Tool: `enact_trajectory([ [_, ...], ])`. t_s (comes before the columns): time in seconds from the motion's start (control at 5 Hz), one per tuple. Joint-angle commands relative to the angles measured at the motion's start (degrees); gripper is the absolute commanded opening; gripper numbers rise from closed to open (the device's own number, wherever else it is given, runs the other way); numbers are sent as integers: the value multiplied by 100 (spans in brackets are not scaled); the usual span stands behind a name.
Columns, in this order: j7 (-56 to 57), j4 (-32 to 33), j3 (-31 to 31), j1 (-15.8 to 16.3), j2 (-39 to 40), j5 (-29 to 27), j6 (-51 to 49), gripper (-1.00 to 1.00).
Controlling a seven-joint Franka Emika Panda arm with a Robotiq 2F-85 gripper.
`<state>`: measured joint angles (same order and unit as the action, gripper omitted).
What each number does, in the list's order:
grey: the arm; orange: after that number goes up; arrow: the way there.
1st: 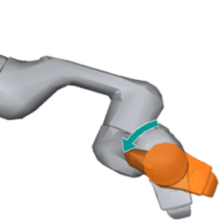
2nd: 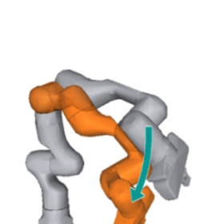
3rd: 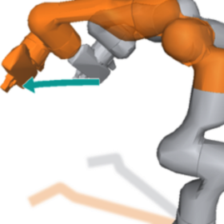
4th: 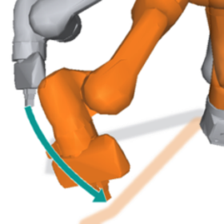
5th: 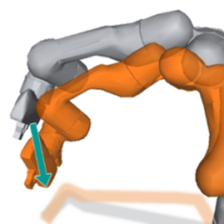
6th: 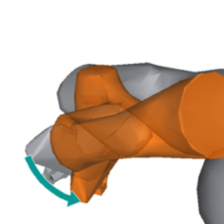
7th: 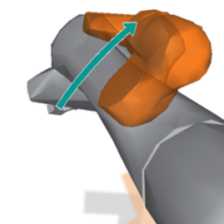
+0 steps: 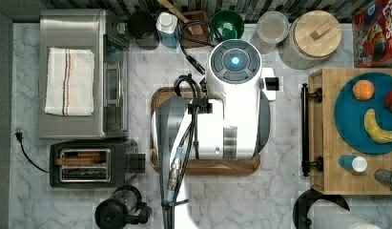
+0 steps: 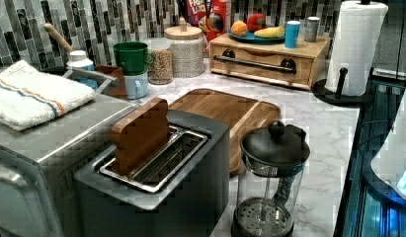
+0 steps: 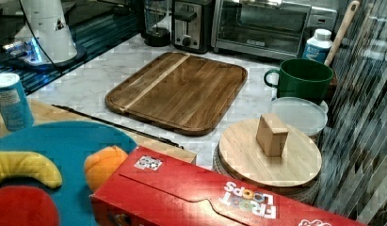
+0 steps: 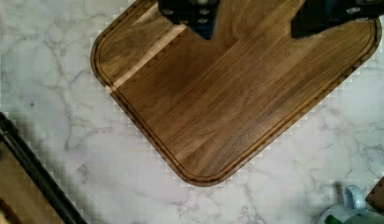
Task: Open the drawer.
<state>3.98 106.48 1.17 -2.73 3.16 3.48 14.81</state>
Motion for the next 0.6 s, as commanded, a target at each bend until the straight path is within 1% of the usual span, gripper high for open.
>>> enact_trajectory([
  [0.2,10,5,-7,-13,38,4,4,100],
  [0.4,377,154,133,-217,-14,42,43,100],
  [0.6,1156,15,-104,-222,45,87,-36,100],
])
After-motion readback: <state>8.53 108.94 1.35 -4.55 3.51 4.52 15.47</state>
